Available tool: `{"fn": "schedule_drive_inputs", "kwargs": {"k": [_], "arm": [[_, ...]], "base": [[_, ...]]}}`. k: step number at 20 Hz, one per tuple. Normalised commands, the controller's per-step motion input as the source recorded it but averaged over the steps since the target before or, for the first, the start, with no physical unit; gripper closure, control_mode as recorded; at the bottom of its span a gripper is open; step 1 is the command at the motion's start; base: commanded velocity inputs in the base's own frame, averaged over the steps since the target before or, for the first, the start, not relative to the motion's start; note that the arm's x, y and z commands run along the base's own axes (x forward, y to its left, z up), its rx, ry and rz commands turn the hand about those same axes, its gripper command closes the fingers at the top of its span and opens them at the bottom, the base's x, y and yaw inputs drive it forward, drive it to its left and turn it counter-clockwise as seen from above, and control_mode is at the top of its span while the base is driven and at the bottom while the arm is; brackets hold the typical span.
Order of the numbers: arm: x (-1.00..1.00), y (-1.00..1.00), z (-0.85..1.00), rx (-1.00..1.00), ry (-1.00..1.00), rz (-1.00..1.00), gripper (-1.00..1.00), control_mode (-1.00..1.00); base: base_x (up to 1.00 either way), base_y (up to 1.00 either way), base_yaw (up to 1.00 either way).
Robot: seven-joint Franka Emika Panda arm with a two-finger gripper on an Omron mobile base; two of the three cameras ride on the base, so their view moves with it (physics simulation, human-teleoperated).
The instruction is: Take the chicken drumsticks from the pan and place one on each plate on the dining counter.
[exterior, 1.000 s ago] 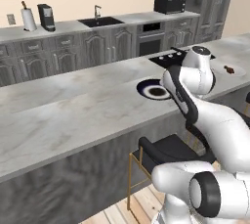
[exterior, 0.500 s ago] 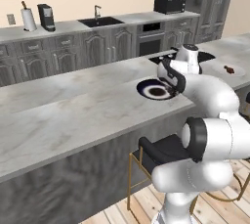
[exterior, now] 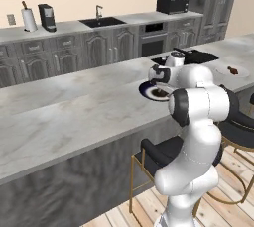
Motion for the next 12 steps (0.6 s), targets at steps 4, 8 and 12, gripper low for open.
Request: {"fn": "schedule_drive_inputs", "kwargs": {"k": [4,8,12], "arm": [[0.59,0.02,-0.31,-0.01,0.0,0.0,1.0,-1.0],[0.25,0.04,-0.03,0.0,0.0,0.0,-1.0,-1.0],[0.02,0.1,0.02,0.0,-0.06,0.01,-1.0,-1.0]], "base": [[0.0,0.0,0.0],[0.0,0.0,0.0],[0.0,0.0,0.0]]}}
